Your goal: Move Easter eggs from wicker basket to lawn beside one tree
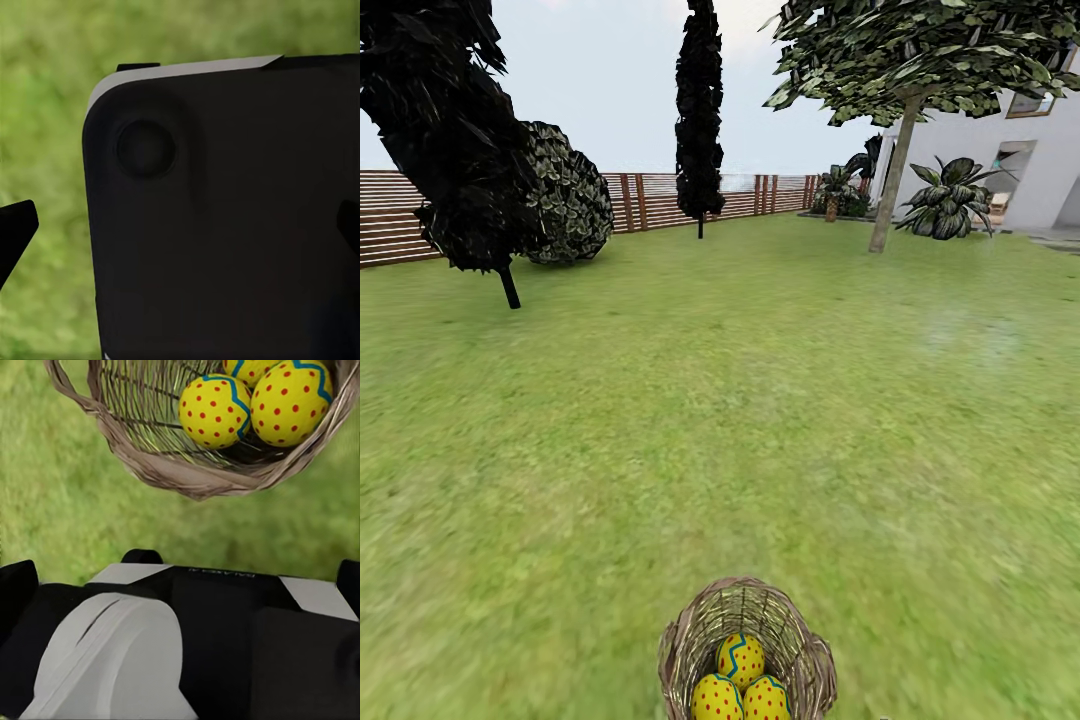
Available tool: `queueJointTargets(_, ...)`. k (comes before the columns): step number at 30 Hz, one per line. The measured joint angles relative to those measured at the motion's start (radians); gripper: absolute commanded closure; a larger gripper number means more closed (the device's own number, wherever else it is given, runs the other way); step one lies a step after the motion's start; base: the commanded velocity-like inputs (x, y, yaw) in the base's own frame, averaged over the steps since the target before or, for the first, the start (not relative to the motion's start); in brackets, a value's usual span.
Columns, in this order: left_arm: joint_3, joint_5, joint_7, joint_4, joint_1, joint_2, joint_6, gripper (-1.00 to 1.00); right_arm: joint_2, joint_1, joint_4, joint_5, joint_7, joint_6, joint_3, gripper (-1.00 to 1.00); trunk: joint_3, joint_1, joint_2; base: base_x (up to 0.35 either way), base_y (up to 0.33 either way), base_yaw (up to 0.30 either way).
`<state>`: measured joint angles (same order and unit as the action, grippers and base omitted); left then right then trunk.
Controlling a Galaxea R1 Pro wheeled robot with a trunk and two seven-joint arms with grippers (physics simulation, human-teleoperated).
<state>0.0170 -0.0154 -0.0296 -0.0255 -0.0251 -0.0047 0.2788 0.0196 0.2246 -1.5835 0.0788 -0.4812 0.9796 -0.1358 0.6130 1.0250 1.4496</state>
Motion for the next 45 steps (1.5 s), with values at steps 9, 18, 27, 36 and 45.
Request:
queueJointTargets(9,0.000,0.000,0.000,0.000,0.000,0.000,0.000,-1.00,0.000,-0.008,0.000,0.000,0.005,0.038,0.006,-1.00,0.000,0.000,0.000,0.000,0.000,0.000)
queueJointTargets(18,0.000,0.000,0.000,0.000,0.000,0.000,0.000,-1.00,0.004,-0.010,0.000,0.006,0.005,0.043,0.001,-1.00,0.000,0.000,0.000,0.000,0.000,0.000)
queueJointTargets(27,0.000,0.000,0.000,0.000,0.000,0.000,0.000,-1.00,0.004,-0.037,0.000,0.008,0.006,0.042,0.000,-1.00,0.000,0.000,0.000,0.000,0.000,0.000)
queueJointTargets(36,0.000,0.000,0.000,0.000,0.000,0.000,0.000,-1.00,0.002,-0.084,-0.001,0.008,0.005,0.050,-0.032,-1.00,0.000,0.000,0.000,0.000,0.000,0.000)
queueJointTargets(45,0.000,0.000,0.000,0.000,0.000,0.000,0.000,-1.00,-0.002,-0.125,-0.001,0.003,0.021,0.050,-0.078,-1.00,0.000,0.000,0.000,0.000,0.000,0.000)
